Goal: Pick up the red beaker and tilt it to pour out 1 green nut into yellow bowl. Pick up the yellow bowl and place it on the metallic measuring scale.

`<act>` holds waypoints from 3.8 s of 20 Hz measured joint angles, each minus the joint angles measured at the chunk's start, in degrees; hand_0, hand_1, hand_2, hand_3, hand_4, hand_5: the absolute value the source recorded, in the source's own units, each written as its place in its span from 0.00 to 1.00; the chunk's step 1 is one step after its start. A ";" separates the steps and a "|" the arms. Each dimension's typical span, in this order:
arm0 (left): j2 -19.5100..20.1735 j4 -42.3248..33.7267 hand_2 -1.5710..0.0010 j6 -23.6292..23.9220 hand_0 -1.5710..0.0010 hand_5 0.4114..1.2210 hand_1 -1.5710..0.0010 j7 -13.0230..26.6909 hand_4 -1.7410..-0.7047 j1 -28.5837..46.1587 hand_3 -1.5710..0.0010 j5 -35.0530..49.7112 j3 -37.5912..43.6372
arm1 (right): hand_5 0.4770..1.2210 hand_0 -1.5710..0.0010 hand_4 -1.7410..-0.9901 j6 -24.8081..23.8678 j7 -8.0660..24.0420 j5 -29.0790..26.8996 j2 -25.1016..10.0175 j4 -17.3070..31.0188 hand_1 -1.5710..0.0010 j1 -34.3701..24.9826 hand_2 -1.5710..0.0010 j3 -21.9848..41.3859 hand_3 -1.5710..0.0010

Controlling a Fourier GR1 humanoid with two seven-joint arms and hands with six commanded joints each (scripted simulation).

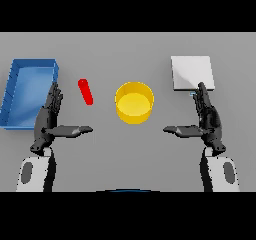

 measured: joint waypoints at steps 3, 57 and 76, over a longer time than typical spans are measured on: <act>-0.43 -0.93 1.00 0.01 1.00 0.31 1.00 -0.70 0.58 1.29 1.00 -0.31 -0.69 | 0.14 1.00 0.89 -0.27 -0.26 0.41 0.53 -0.31 1.00 0.41 1.00 0.58 1.00; -1.47 39.43 0.10 8.77 0.11 0.94 0.11 -12.18 0.19 -29.18 0.14 -12.05 2.03 | 0.22 1.00 0.65 -0.20 -3.65 10.63 -3.03 -9.35 1.00 6.17 1.00 7.05 1.00; 6.15 28.99 0.00 -0.46 0.00 0.89 0.00 -6.20 0.01 -32.27 0.01 -12.83 -1.08 | 0.25 1.00 0.72 -2.21 -7.31 14.46 -3.91 -9.18 1.00 6.66 1.00 7.61 1.00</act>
